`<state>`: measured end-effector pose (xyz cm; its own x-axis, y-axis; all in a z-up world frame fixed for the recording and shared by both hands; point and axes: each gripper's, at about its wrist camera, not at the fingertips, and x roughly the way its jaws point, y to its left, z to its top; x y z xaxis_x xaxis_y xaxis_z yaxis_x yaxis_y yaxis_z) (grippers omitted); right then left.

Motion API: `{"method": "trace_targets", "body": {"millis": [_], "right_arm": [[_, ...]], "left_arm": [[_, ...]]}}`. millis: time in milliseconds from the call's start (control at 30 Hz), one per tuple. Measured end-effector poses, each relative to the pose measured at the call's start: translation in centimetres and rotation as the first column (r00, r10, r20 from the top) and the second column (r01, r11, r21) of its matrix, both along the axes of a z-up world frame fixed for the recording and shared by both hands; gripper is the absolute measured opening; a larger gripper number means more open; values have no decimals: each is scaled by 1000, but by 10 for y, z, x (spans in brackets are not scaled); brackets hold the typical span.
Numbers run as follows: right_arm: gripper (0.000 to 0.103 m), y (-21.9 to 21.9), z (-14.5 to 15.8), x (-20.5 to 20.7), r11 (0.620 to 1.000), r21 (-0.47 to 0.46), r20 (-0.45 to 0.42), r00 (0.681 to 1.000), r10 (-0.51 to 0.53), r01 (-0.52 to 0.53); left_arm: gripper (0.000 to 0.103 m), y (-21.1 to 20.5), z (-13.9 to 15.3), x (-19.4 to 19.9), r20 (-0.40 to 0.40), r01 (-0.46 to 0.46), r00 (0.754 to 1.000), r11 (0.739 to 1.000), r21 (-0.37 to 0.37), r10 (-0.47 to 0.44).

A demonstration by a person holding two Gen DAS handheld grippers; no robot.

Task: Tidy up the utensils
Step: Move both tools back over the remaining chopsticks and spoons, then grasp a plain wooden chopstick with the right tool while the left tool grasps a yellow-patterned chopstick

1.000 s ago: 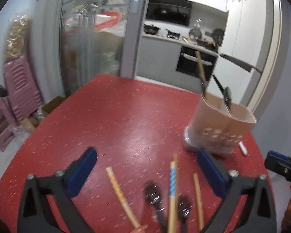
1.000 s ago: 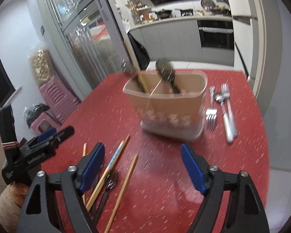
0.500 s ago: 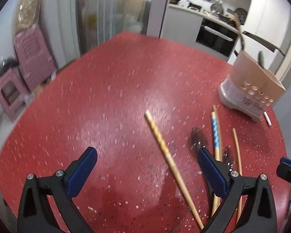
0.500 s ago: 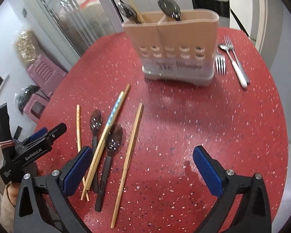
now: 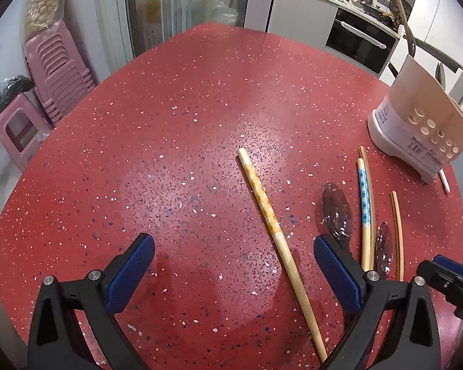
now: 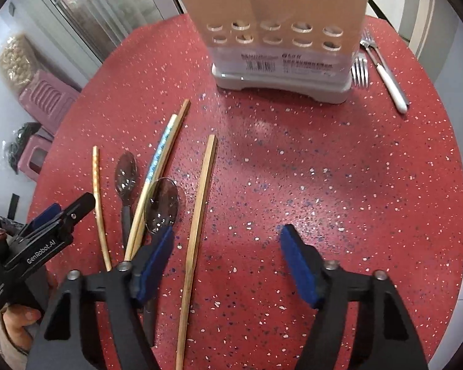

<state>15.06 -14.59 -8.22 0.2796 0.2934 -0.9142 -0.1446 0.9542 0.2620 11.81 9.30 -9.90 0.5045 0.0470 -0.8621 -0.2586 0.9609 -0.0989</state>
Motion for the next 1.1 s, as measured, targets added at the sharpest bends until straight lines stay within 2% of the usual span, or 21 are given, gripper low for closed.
{"method": "trace_targets", "body": {"millis": [133, 467, 700, 800, 900, 1000, 1100], "right_arm": [[59, 10, -5, 5, 1000, -19, -16, 1000, 16, -16], [51, 48, -10, 13, 989, -129, -19, 997, 71, -73], [44, 73, -12, 16, 964, -226, -19, 990, 136, -137], [44, 85, -13, 20, 961, -232, -29, 988, 150, -152], [41, 89, -13, 21, 959, -233, -34, 986, 161, -164], [12, 89, -14, 24, 958, -222, -32, 983, 179, -181], [11, 87, -15, 26, 960, -207, -25, 982, 185, -186]], "left_arm": [[103, 2, -4, 5, -19, -12, 1000, 1000, -4, 12], [103, 3, -13, 13, -55, -14, 998, 1000, -4, 14], [103, -10, -16, 19, -81, 23, 997, 998, 62, -18], [103, -14, -12, 20, -83, 51, 996, 997, 62, -46], [93, -20, -9, 21, -96, 97, 991, 993, 68, -90], [87, -24, -6, 23, -118, 130, 985, 989, 64, -122], [86, -25, -5, 29, -141, 141, 981, 988, 55, -133]]}}
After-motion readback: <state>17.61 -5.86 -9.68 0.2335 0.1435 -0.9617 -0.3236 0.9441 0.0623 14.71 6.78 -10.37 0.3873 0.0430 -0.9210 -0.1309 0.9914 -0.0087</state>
